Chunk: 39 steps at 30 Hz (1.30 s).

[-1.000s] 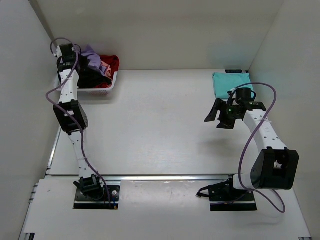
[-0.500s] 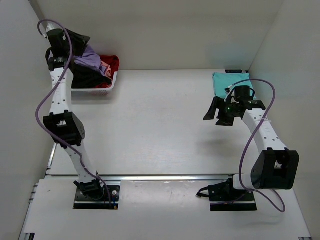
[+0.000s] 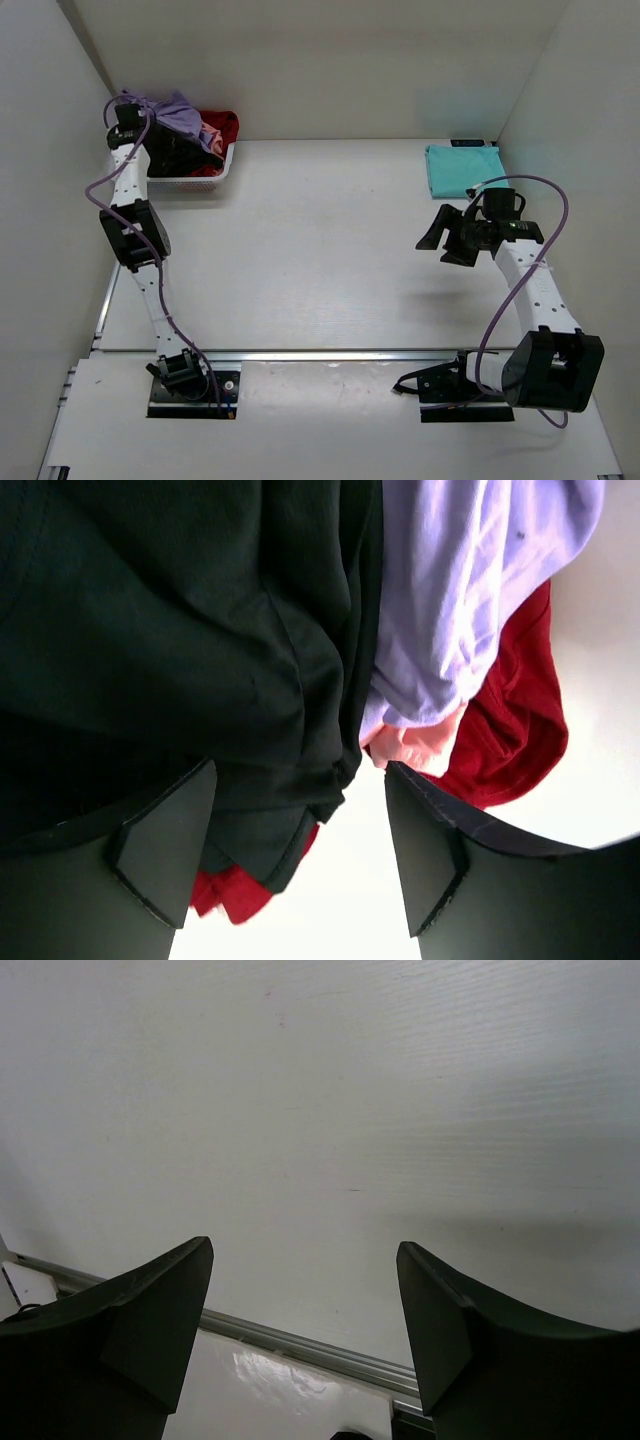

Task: Fold and stack the t-shirts
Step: Grab crumpled tshirt from bin with the left arm

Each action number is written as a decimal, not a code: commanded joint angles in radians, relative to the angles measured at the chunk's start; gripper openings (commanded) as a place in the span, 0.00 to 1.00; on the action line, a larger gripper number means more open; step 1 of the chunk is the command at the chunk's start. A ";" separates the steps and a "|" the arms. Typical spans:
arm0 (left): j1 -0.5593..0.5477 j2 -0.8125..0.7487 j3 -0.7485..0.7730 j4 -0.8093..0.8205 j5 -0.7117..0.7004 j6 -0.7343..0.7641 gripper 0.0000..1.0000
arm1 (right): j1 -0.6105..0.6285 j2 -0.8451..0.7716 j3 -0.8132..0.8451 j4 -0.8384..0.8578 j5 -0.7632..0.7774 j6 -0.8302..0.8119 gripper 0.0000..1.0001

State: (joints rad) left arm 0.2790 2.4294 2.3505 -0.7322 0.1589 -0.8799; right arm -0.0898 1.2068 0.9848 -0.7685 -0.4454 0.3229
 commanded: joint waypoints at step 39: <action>-0.079 -0.176 0.111 0.190 0.252 0.091 0.00 | 0.018 -0.069 -0.012 0.023 -0.012 -0.033 0.71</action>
State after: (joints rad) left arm 0.2302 2.3337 2.3909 -0.6579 0.2276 -0.8242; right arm -0.0788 1.1683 0.9817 -0.7948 -0.4427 0.2897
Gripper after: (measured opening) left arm 0.019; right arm 0.709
